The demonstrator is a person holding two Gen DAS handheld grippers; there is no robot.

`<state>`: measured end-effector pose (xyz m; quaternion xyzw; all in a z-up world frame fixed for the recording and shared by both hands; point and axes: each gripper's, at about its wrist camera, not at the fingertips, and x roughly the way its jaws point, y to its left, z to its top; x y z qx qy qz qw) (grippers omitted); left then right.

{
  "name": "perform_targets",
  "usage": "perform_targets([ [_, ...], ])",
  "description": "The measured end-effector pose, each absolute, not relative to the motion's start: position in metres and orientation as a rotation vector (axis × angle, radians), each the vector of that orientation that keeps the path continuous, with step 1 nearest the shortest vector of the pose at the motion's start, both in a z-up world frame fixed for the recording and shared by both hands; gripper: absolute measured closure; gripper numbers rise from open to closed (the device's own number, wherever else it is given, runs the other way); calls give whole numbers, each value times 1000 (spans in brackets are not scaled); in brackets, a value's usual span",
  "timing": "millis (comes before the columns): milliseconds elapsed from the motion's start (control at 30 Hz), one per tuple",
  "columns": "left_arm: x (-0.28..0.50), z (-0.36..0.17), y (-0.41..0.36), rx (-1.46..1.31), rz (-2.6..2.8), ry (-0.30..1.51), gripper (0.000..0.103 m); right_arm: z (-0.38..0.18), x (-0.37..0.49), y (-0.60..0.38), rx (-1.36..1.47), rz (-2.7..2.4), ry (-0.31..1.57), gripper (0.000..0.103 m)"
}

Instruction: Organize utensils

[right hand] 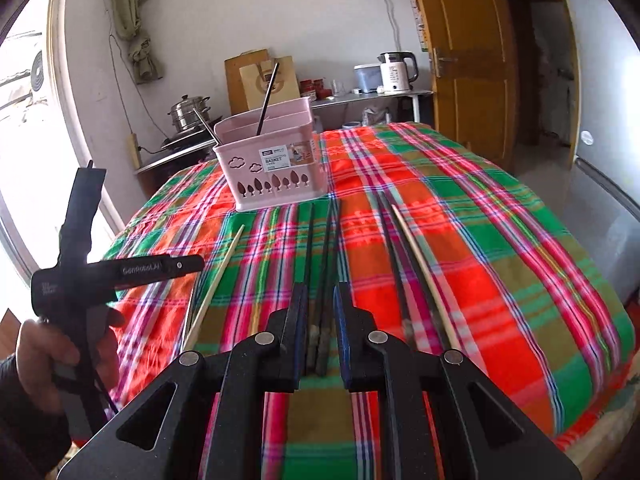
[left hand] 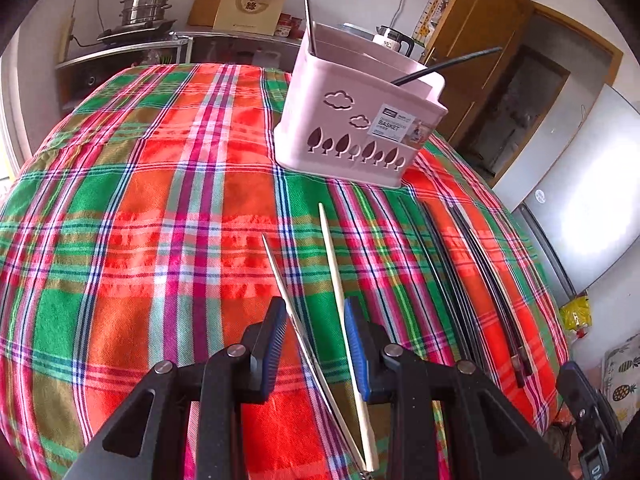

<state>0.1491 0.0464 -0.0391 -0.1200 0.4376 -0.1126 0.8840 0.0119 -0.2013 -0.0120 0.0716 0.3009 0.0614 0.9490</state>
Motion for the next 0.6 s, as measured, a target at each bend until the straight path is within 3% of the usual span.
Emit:
perform_targets([
  [300,93,-25,19,-281,-203,877,74,7,-54,-215,84,136,506,89],
  [600,78,-2,-5,-212,-219,822,74,13,-61,-228,128,135,478,89],
])
